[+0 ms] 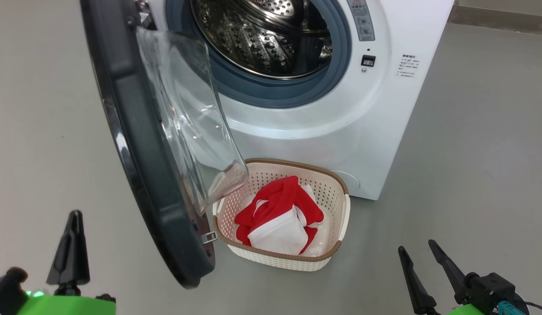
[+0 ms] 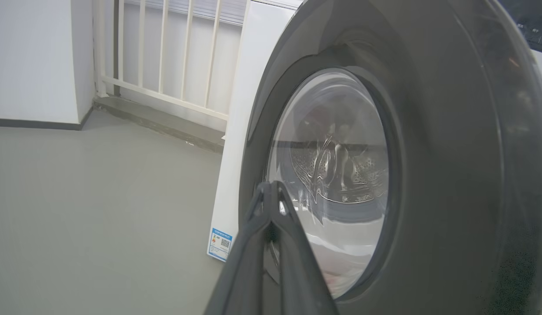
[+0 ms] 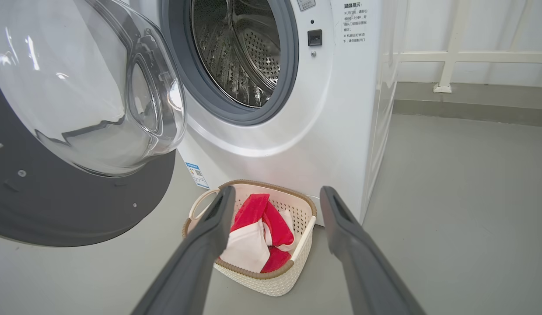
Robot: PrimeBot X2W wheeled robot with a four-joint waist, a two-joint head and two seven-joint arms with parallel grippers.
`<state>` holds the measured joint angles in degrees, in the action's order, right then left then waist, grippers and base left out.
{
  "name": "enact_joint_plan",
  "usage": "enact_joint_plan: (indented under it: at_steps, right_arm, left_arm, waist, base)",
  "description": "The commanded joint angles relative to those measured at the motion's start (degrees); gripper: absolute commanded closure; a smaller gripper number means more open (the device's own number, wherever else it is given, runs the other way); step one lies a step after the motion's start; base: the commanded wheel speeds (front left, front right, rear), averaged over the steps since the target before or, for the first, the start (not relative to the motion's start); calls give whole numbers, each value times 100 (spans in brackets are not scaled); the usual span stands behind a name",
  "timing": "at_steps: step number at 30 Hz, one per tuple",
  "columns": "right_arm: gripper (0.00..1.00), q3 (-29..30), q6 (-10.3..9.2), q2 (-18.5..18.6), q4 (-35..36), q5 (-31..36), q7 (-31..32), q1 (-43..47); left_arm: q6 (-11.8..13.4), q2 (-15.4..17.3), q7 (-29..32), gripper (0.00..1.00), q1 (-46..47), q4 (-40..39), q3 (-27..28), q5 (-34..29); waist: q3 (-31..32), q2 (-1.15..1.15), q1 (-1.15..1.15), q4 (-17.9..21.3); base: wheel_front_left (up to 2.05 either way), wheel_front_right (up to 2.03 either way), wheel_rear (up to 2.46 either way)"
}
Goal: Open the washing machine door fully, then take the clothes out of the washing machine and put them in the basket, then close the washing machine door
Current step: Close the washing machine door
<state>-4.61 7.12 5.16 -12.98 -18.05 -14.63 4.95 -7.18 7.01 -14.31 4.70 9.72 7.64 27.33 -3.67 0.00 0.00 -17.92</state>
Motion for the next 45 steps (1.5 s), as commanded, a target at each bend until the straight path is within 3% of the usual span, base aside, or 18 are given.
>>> enact_joint_plan:
  at_steps: [1,5,11,19,26,36,45]
  right_arm:
    - [0,-134,36,45,120,11,-37,-199]
    - [0,-146,36,31,117,12,-37,-208]
    - [0,-144,36,21,129,23,-37,-232]
    - [0,-142,36,11,147,34,-37,-283]
    - [0,-131,36,-19,161,46,-37,-315]
    - [0,-126,36,-70,188,45,-37,-424]
    - [0,-32,36,-147,258,61,-37,-587]
  left_arm:
    - [-31,228,-69,100,241,-181,109,143]
    - [-31,538,-69,100,377,-258,-259,1060]
    - [-31,1292,-69,100,477,-496,-1054,2380]
    - [-31,2066,-69,100,562,-899,-2059,3526]
    - [-31,2320,-69,100,649,-1055,-2472,3779]
    - [-31,2446,-69,100,1151,-1011,-3164,3583]
    - [-31,2191,-69,100,2020,-558,-3386,3345]
  waist:
    - [-4,0,0,16]
    - [-11,0,0,68]
    - [-71,0,0,153]
    - [-180,0,0,287]
    - [-259,0,0,419]
    - [-393,0,0,756]
    - [-728,0,0,1156]
  base:
    - [0,0,0]
    - [0,0,0]
    - [0,0,0]
    - [0,0,0]
    - [0,0,0]
    - [0,0,0]
    - [0,0,0]
